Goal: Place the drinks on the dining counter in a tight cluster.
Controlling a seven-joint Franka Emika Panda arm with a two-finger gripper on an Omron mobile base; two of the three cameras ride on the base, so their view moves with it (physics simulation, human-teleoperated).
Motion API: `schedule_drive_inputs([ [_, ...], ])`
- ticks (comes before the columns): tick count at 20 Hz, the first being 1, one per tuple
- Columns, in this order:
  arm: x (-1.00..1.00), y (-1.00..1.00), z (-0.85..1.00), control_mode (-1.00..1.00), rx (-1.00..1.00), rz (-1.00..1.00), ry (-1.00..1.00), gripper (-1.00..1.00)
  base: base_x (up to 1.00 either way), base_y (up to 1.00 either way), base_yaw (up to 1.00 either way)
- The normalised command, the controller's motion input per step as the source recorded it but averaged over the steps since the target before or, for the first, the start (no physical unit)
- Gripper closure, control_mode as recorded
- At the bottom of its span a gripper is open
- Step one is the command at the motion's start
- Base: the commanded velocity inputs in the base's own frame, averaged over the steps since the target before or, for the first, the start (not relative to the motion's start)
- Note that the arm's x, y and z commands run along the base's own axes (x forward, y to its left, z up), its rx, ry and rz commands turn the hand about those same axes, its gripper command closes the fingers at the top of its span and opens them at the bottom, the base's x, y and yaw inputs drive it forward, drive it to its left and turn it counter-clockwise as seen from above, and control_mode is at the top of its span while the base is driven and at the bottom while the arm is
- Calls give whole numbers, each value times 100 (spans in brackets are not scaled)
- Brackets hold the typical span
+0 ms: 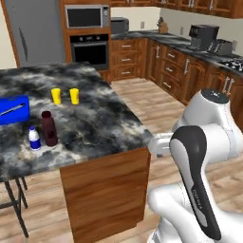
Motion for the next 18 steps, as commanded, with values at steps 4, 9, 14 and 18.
schedule_drive_inputs([
  [4, 0, 0, 0, 100, 0, 0, 0, -100, 22, -70, -63],
  [9, 0, 0, 0, 100, 0, 0, 0, -100, 32, -47, -68],
  [14, 0, 0, 0, 100, 0, 0, 0, -100, 29, -56, -48],
  [18, 0, 0, 0, 100, 0, 0, 0, -100, 35, -55, -32],
])
